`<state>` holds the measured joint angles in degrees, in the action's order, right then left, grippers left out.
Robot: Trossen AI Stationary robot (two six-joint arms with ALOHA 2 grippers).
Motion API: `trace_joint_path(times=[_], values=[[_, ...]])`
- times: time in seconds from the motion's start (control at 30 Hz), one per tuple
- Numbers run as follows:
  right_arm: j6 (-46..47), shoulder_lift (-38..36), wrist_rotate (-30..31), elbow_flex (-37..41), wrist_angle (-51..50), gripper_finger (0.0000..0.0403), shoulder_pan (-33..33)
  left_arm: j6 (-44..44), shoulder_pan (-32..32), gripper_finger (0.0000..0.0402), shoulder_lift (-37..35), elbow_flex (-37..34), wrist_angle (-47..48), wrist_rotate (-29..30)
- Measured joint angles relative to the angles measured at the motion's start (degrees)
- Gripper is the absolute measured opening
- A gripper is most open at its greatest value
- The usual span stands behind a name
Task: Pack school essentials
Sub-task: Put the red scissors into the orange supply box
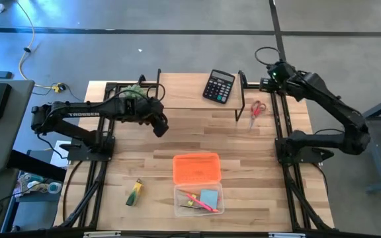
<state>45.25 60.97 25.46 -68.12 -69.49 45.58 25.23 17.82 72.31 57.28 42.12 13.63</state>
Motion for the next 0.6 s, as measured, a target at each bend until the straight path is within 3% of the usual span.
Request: trace_joint_path(times=[0.23, 0.6], values=[[-0.91, 0.04, -13.07, 9.26, 12.32, 0.0206, 7.96, -2.60, 1.88, 0.0085, 0.00, 0.00, -0.06, -1.03], [9.80, 0.11, -16.53, 19.23, 20.51, 0.0206, 10.81, -4.50, 3.65, 0.0085, 0.00, 0.00, -3.10, -0.92]])
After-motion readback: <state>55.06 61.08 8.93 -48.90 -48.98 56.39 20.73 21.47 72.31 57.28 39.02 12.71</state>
